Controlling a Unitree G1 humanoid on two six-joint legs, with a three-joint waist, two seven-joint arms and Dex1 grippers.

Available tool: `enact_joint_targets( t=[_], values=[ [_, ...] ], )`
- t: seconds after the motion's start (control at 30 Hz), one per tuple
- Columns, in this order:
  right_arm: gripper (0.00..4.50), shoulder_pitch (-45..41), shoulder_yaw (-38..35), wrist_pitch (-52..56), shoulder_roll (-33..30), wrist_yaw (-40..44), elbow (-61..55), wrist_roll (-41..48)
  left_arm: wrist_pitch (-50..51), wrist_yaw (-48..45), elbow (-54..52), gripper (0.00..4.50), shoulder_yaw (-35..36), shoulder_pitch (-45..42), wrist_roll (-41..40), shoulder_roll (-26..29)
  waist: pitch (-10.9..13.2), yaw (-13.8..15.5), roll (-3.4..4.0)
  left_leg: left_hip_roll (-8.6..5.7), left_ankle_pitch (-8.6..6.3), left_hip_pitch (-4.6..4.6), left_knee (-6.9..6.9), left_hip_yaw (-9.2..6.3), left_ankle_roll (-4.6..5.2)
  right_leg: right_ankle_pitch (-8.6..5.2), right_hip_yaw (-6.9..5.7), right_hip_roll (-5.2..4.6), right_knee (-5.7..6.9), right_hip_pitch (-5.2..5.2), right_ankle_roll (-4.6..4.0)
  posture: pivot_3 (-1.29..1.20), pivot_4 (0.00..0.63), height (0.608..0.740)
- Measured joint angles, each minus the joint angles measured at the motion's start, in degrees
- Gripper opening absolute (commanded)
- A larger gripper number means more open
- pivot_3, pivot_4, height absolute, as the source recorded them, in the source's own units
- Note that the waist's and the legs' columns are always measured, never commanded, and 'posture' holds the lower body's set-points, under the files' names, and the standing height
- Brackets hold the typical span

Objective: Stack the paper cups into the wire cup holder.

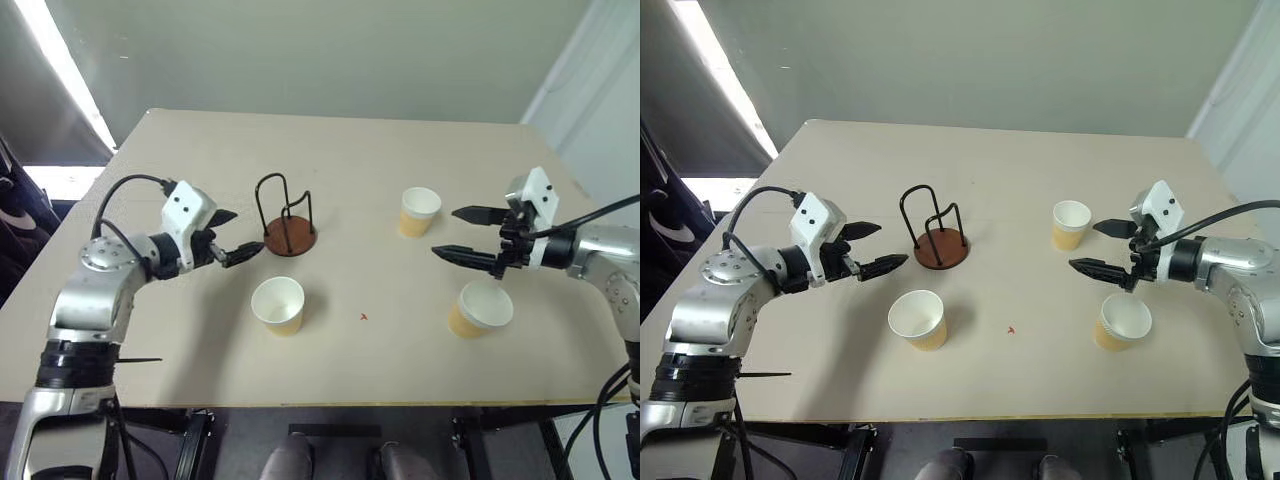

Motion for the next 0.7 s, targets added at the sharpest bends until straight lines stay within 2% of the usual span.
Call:
enact_joint_targets(
  t=[0.37,0.7],
  values=[
    [4.5,-0.3,-0.4,1.6,0.0,-1.9,-0.6,1.6,-2.1,-2.5,4.5,4.5,-2.6,-5.5,2.1,-1.2,0.0,0.1,0.0,0.0,0.01,-0.01,0.0,-0.01,0.01,0.01,0.01,0.0,-0.04,0.0,0.03,0.0,0.15,0.74],
    [4.5,-0.3,-0.4,1.5,-0.3,-2.3,-1.6,1.7,-3.2,-2.5,5.7,4.5,-4.7,-6.2,2.8,-4.8,0.0,0.0,0.0,0.01,0.02,-0.03,0.0,0.0,0.03,0.03,0.01,0.0,-0.06,0.0,0.05,0.0,0.15,0.74]
  ],
)
